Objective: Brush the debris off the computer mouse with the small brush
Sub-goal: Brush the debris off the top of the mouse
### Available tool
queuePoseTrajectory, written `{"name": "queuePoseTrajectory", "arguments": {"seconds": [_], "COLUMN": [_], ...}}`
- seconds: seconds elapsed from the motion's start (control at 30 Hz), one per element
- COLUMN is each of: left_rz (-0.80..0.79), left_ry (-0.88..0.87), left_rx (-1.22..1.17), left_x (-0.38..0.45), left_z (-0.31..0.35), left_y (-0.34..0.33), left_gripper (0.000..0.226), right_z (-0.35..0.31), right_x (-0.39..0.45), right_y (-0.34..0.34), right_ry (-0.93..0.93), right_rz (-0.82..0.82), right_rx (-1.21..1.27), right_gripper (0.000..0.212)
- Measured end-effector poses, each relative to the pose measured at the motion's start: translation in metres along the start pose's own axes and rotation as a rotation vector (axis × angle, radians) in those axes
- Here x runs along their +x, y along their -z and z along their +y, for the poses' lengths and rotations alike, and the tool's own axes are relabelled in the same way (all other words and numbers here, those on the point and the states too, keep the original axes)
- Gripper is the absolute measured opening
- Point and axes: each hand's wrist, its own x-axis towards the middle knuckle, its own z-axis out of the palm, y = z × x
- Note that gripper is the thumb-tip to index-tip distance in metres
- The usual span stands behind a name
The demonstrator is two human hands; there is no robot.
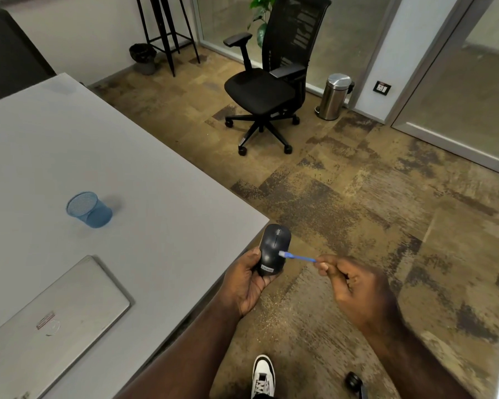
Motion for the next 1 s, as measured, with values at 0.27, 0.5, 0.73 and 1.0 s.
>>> {"name": "queuePoseTrajectory", "arguments": {"seconds": [0.27,0.5,0.73,1.0], "left_rz": [0.037,0.004,-0.052,-0.105], "left_ry": [-0.027,0.006,0.028,0.059], "left_rx": [-0.004,-0.066,-0.083,-0.053], "left_x": [0.0,-0.001,-0.002,-0.006], "left_z": [-0.002,-0.004,-0.007,-0.006], "left_y": [-0.004,-0.009,-0.011,-0.007], "left_gripper": [0.032,0.027,0.026,0.031], "right_z": [-0.005,-0.006,-0.012,-0.006], "right_x": [-0.015,-0.008,-0.01,0.011], "right_y": [-0.008,-0.003,-0.004,0.001], "right_ry": [0.027,-0.16,-0.062,-0.041], "right_rz": [-0.174,0.089,0.057,0.164], "right_rx": [0.003,-0.089,-0.064,-0.135], "right_gripper": [0.017,0.02,0.021,0.021]}}
